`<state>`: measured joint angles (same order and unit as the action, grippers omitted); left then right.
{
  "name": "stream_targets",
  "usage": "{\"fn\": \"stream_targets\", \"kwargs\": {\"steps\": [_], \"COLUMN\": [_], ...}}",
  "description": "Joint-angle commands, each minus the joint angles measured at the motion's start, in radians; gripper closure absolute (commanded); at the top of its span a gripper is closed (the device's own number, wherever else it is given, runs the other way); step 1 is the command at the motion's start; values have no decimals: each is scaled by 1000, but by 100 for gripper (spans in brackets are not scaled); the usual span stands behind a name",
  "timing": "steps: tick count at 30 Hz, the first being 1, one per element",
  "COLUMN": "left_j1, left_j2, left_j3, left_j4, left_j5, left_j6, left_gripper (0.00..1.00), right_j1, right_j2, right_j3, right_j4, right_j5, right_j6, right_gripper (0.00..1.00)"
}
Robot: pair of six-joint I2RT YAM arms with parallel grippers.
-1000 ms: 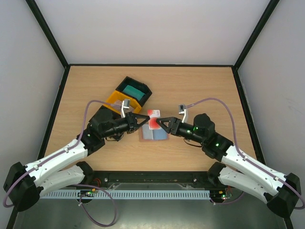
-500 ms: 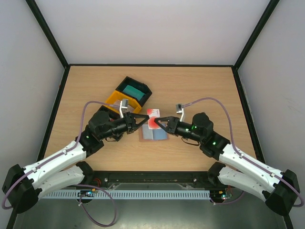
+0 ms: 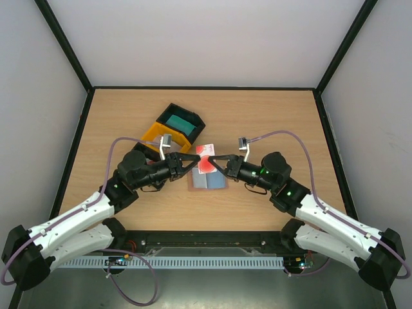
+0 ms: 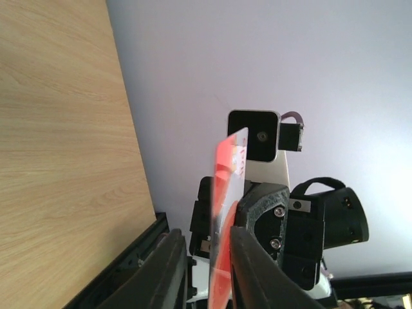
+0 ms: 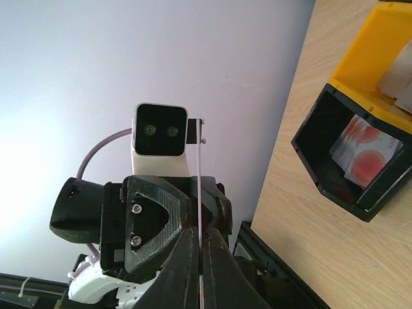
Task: Put the credit cards into the card holder
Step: Pick up the credit card from the storage box, then insert the credit card into the card holder.
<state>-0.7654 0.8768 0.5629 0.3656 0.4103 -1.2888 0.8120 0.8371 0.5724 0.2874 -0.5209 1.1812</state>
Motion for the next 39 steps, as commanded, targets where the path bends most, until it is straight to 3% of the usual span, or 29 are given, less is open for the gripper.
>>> {"fn": "stream_targets", "kwargs": {"steps": [1,5,11,13,15,19,22,29,39], "left_j1": [-5,-6,-6,-6,-6,-6,-6,-39,-82], "left_j2": [-20,-7,2,2,-1,-8,10,194,462], "left_j3": [7,-2,-9,-7,-1,0,-31,-108,-119], "left_j4": [23,56,67,49,-5,-157,-194,-85,118], "left_j5": [22,55,51,34,-7,-127,-176,-242,-324], "left_j6": [18,22,34,50,80,147,168,170,118], "left_gripper": [74,75,96,97,98,98,98,98,98], "right_j1": [2,1,2,3,2,2,2,2,7], "right_j2": [6,32,39,35,20,-30,-61,44,325], "right_j3": [-23,-13,-24,-26,-23,-23,-43,-49,-11], "right_j4": [122,158,161,127,37,-211,-347,-570,-600], "right_j5": [-13,-23,-27,-17,23,169,292,479,513], "right_j6": [72,95,106,80,24,-109,-189,-338,-440], "right_gripper": [98,98,98,98,89,56,45,43,45]}}
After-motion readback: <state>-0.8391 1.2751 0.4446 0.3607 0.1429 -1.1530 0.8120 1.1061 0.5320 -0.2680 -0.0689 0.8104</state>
